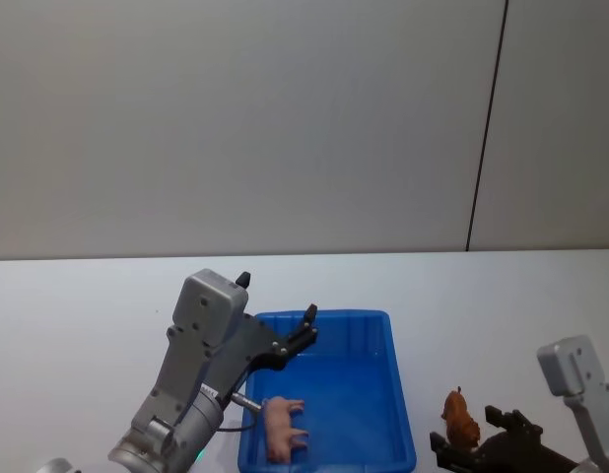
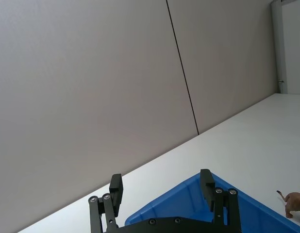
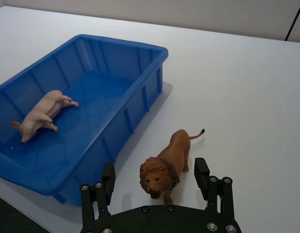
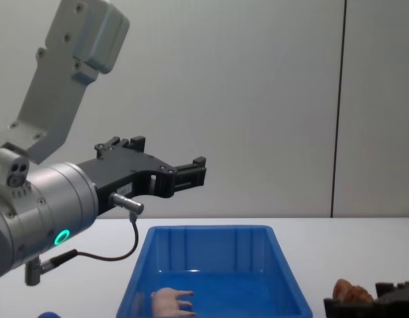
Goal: Pick up the two dolls from the table and place them into the box.
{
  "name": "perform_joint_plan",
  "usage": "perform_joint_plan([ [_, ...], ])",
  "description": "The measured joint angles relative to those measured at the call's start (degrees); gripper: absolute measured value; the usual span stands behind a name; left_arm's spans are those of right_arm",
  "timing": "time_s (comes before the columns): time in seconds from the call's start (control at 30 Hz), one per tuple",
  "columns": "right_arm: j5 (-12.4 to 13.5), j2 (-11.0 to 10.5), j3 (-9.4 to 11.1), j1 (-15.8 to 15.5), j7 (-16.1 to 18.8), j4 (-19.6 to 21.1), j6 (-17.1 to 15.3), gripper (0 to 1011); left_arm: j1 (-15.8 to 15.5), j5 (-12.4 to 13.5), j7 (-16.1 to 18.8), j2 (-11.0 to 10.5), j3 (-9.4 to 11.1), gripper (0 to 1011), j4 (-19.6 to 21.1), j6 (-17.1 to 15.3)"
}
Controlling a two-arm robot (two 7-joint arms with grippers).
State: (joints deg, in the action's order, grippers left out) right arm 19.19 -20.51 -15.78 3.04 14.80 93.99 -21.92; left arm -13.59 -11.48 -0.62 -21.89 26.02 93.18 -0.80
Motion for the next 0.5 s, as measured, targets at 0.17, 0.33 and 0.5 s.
perform_joint_plan([
  [0.17,-0.3,0.1,-0.2,-0.2,-0.3,-0.5,-0.2,941,0.0,0.0,0.0,0.0,0.0,1001,0.0,0.0],
  [0.33,-0.4,0.0,-0.2,-0.4,-0.9,-0.6,0.0,807,0.0,0.0,0.0,0.0,0.0,1001,0.0,0.0],
  [0.5,-0.4,-0.1,-0.1,-0.6,-1.6,-0.5,0.6,646,0.0,0.0,0.0,0.0,0.0,1001,0.0,0.0],
])
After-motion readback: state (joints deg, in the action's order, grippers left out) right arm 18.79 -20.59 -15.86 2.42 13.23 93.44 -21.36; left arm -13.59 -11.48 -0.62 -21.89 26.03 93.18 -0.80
